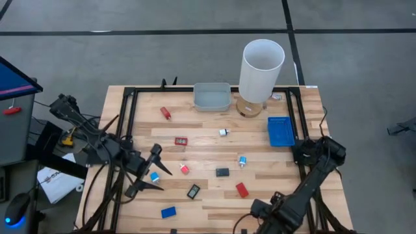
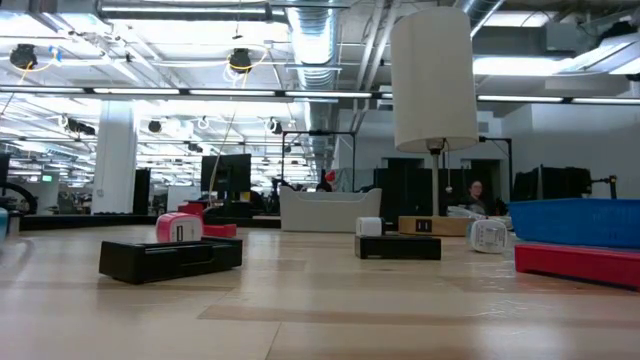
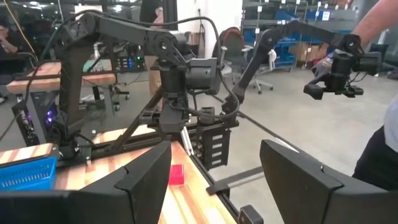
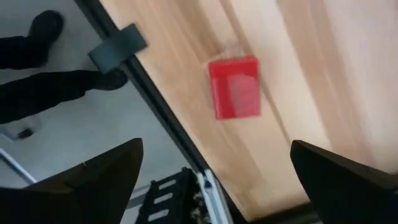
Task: Pick & Place Office items
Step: Put the bottom red charger adapter into the gray bin
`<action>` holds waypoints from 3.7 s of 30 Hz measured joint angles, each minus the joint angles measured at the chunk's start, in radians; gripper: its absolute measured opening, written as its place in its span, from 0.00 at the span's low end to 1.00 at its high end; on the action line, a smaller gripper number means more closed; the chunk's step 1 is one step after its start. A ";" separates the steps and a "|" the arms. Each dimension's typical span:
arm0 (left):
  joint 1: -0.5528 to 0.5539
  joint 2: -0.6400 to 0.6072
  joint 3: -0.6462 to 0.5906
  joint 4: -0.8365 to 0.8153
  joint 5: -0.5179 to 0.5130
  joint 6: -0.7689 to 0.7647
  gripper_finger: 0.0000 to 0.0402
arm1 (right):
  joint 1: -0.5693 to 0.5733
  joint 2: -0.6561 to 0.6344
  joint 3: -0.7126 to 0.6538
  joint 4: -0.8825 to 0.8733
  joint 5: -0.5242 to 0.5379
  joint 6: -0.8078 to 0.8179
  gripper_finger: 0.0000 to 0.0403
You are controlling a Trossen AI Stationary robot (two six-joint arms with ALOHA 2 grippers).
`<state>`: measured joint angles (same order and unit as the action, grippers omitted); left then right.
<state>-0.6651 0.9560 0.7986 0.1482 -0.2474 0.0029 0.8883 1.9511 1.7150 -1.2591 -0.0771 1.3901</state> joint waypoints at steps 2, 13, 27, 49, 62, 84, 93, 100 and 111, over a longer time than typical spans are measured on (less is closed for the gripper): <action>0.000 0.008 0.000 0.001 0.000 -0.003 0.61 | -0.009 0.000 -0.037 0.034 0.000 -0.006 0.99; 0.000 -0.001 -0.026 0.026 -0.019 -0.070 0.61 | -0.056 -0.001 -0.239 0.190 -0.011 -0.098 0.99; 0.005 -0.001 -0.026 0.213 -0.030 -0.197 0.61 | -0.041 -0.001 -0.341 0.337 0.023 -0.223 0.99; 0.034 -0.001 -0.026 0.279 -0.046 -0.213 0.61 | 0.013 -0.001 -0.435 0.391 0.082 -0.089 0.96; 0.032 -0.001 -0.026 0.239 -0.049 -0.217 0.61 | 0.012 0.000 -0.461 0.482 0.084 -0.109 0.73; 0.032 -0.001 -0.026 0.062 -0.067 -0.244 0.57 | -0.048 -0.048 -0.462 0.636 0.075 -0.182 0.54; 0.026 0.016 -0.026 -0.010 -0.141 -0.153 0.57 | -0.179 -0.225 -0.461 0.704 0.160 -0.296 0.49; 0.026 0.068 -0.026 -0.013 -0.152 -0.035 0.58 | -0.331 -0.366 -0.460 0.925 0.148 -0.424 0.52; 0.051 0.235 0.141 -0.031 -0.064 0.183 0.72 | -0.481 -0.374 -0.460 1.327 -0.152 -0.438 0.51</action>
<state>-0.6138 1.1910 0.9396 0.1174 -0.3118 0.1862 0.4073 1.5773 1.2552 0.0680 -0.2291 0.9517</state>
